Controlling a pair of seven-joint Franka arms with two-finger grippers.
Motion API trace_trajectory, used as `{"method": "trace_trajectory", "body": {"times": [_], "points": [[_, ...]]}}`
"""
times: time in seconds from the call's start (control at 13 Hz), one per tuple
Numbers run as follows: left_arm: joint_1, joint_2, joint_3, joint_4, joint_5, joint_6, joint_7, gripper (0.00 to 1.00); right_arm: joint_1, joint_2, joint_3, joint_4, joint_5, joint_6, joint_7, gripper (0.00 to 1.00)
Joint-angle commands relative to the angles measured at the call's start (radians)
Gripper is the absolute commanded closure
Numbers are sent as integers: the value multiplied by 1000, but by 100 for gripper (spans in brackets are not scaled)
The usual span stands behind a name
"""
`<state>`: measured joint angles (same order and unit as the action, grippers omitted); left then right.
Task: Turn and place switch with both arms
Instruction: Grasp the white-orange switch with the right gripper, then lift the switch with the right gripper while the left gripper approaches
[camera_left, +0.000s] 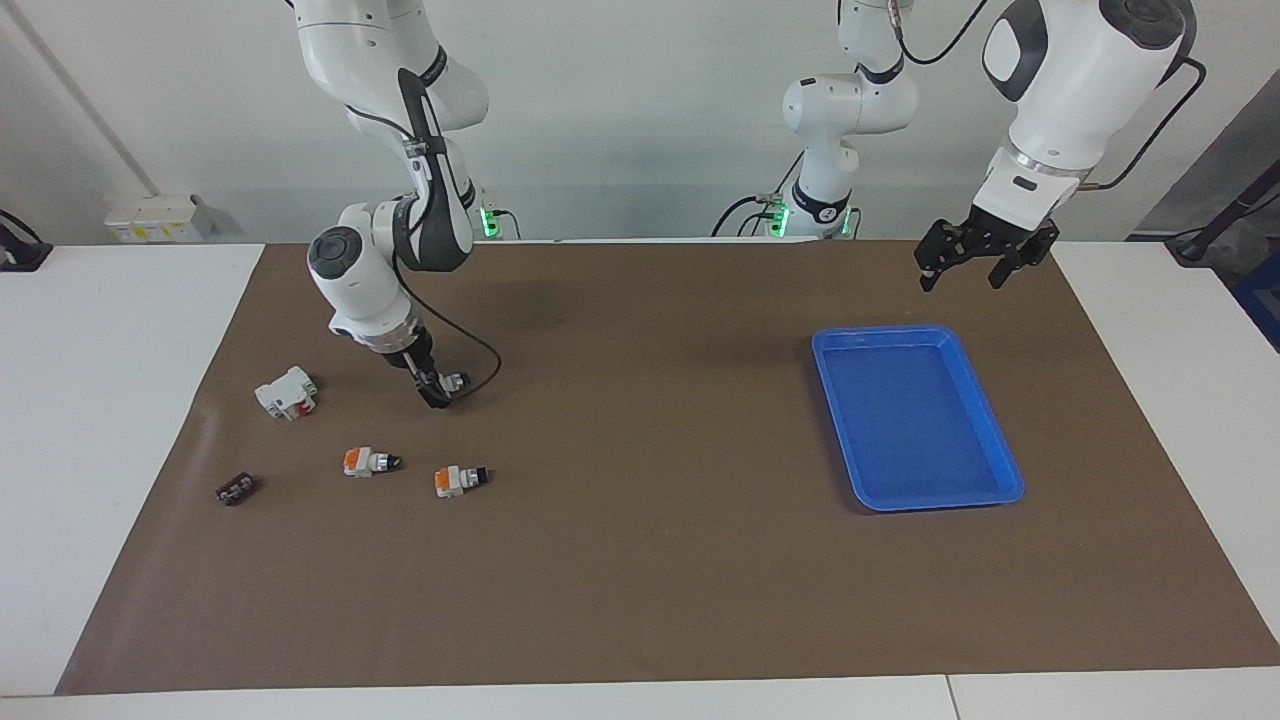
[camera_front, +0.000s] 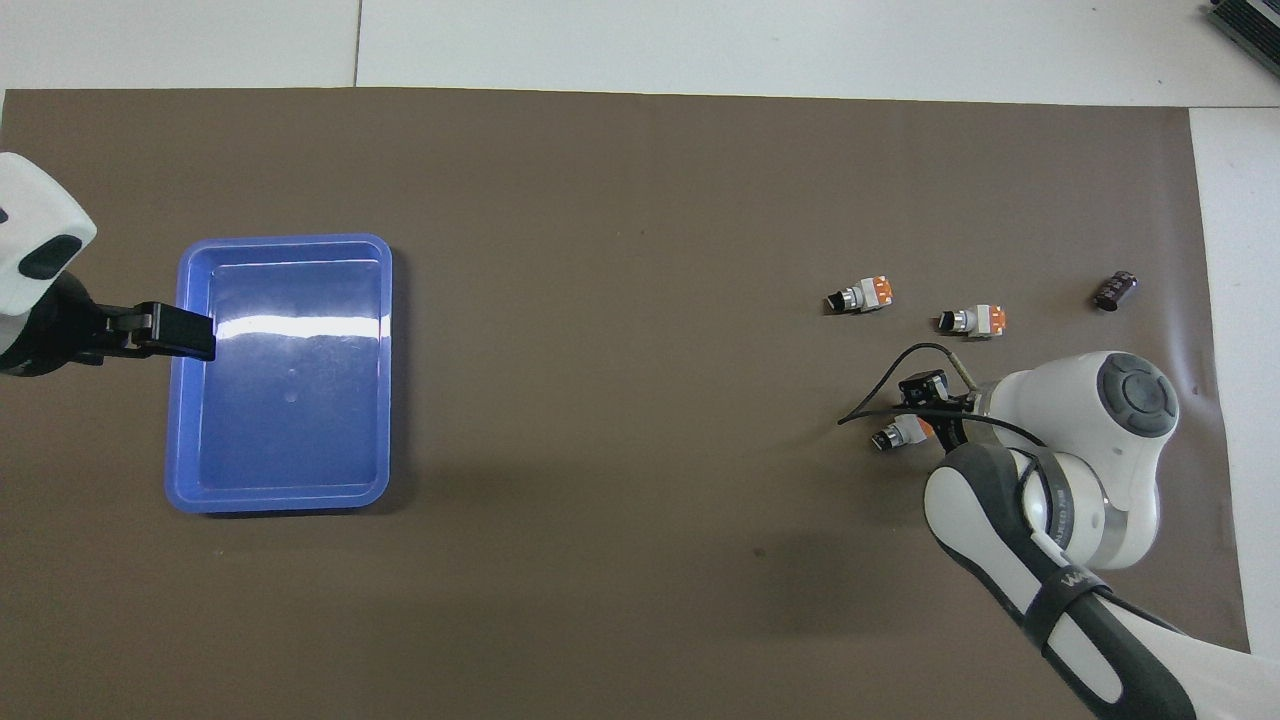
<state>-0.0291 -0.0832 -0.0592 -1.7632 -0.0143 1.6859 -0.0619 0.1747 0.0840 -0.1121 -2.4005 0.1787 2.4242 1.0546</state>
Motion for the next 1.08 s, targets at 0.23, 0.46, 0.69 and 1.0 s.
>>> {"method": "trace_trajectory", "body": {"times": [0.23,0.46,0.69,1.0], "points": [[0,-30,-5,-32,8,12,1,0,3,-10,9,35,94,-25,-54,100],[-6,-30,-8,-27,8,8,-3,0,3,-10,8,171,311,-201,-65,100],[-11,-36,-16,-35,-2,6,-2,0,3,-13,8,293,514,-379,-7,100],[-3,-44,-14,-39,-264,-52,-82,0,48,-24,48,397,711,-416,151,100]]}}
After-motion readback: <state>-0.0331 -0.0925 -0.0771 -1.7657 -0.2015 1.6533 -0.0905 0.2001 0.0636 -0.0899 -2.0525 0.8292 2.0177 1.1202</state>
